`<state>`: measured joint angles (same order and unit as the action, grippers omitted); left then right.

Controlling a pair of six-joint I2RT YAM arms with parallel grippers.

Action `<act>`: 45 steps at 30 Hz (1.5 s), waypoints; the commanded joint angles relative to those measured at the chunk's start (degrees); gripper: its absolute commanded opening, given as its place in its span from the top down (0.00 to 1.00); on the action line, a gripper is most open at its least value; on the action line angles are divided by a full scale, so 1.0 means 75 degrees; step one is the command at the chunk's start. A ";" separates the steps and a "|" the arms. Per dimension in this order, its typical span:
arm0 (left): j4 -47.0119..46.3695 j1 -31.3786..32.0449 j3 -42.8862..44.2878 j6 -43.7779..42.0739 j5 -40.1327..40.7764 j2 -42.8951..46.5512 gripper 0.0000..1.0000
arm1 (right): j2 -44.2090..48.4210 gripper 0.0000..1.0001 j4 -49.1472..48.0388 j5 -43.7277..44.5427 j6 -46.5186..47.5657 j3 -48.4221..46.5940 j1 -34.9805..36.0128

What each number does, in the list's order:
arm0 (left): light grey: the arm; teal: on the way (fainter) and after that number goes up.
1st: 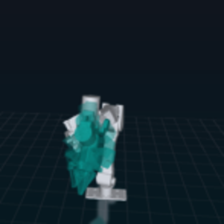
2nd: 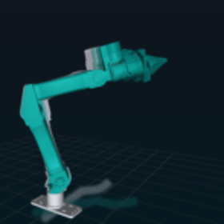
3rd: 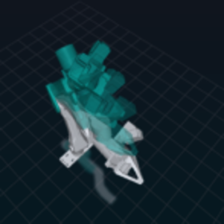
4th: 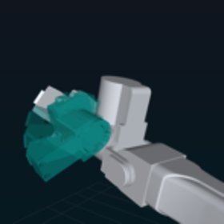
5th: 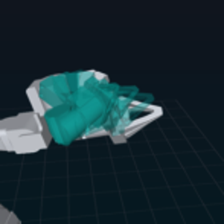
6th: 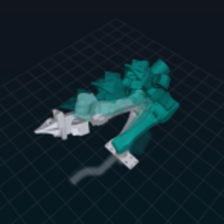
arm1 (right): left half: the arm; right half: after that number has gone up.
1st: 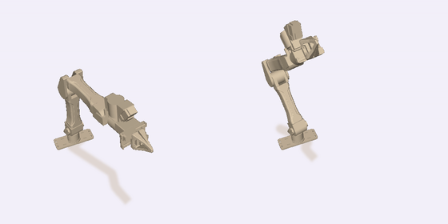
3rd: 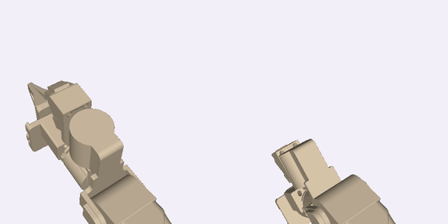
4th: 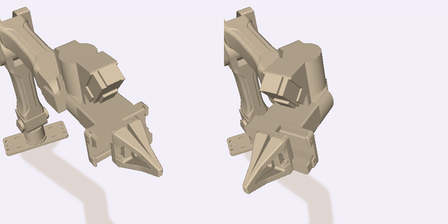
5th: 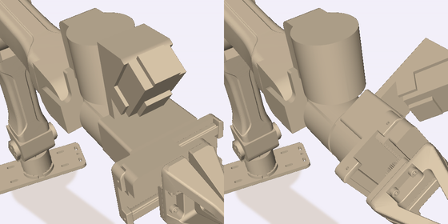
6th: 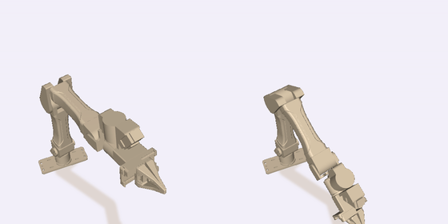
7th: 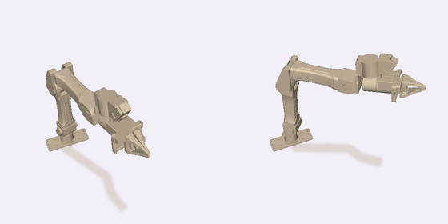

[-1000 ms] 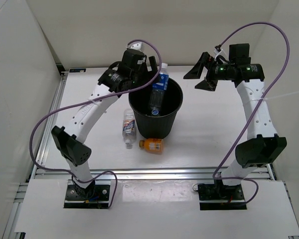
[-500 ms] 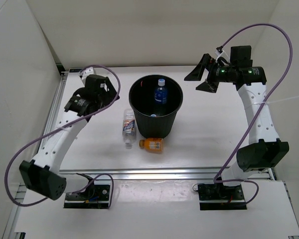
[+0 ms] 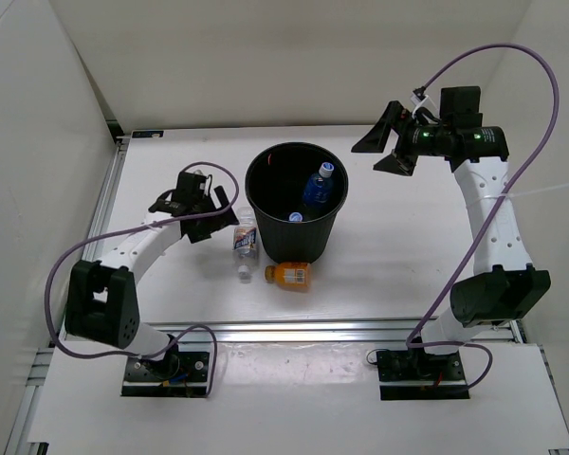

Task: Put the plastic bottles in the bin

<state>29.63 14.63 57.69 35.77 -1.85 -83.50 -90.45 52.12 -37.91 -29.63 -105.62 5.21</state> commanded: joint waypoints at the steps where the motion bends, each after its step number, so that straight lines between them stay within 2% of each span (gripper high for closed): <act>1: -0.0727 -0.0006 -0.0016 -0.0058 -0.0714 -0.0244 0.00 | 0.0294 0.00 -0.0152 -0.0172 0.0071 -0.0143 -0.0039; 12: -0.1067 0.0065 0.0510 0.0094 -0.1464 -0.1942 0.00 | 0.0611 0.00 -0.0082 -0.0312 0.0071 0.0406 -0.0039; 17: -0.1067 0.0135 0.0698 0.0164 -0.1535 -0.2318 0.00 | 0.0611 0.00 -0.0082 -0.0312 0.0071 0.0583 -0.0039; 23: -0.1067 -0.0018 0.0184 0.0551 -0.1617 -0.2459 0.10 | 0.0682 0.00 -0.0012 -0.0312 0.0142 0.0653 -0.0039; 26: -0.1067 -0.0100 -0.0132 0.0551 -0.1617 -0.2460 0.18 | 0.0612 0.00 -0.0012 -0.0312 0.0142 0.0653 -0.0039; 28: -0.0997 -0.0204 -0.0309 0.0481 -0.1536 -0.2273 0.28 | 0.0542 0.00 -0.0012 -0.0312 0.0142 0.0653 -0.0039; 29: -0.0997 -0.0298 -0.0472 0.0481 -0.1535 -0.2040 0.34 | 0.0541 0.00 -0.0012 -0.0312 0.0142 0.0653 -0.0039; 30: -0.0997 -0.0415 -0.0473 0.0481 -0.1361 -0.1899 0.48 | 0.0472 0.00 -0.0012 -0.0312 0.0142 0.0653 -0.0039; 32: -0.0787 -0.0556 -0.0544 0.0481 -0.1091 -0.1292 0.57 | 0.0401 0.00 -0.0082 -0.0382 0.0072 0.0571 -0.0039; 33: -0.0380 -0.0707 -0.0416 0.0550 -0.0614 -0.1068 0.62 | 0.0401 0.00 -0.0082 -0.0383 0.0071 0.0571 -0.0039; 36: 0.0674 -0.0861 0.0624 0.1076 0.0360 -0.0317 0.62 | 0.0330 0.00 -0.0151 -0.0383 0.0071 0.0571 -0.0039; 37: 0.1479 -0.0977 0.1081 0.1183 0.1013 -0.0211 0.62 | 0.0261 0.00 -0.0152 -0.0383 0.0071 0.0490 -0.0039; 39: 0.2012 -0.0978 0.2557 0.1288 0.1405 -0.0022 0.62 | 0.0260 0.00 -0.0152 -0.0383 0.0002 0.0489 -0.0039; 41: 0.2085 -0.0978 0.3866 0.1289 0.1232 0.0095 0.61 | 0.0190 0.00 -0.0152 -0.0452 0.0001 0.0489 -0.0039; 43: 0.2085 -0.0978 0.4690 0.1464 0.0834 0.0095 0.61 | 0.0190 0.00 -0.0222 -0.0453 -0.0069 0.0489 -0.0039; 45: 0.2085 -0.0687 0.5839 0.1465 0.0493 -0.0185 0.60 | 0.0120 0.00 -0.0222 -0.0453 -0.0069 0.0489 -0.0039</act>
<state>42.11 7.35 93.17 45.21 3.31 -87.07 -89.06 52.34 -39.66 -29.87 -100.92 5.21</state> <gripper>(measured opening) 0.754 0.998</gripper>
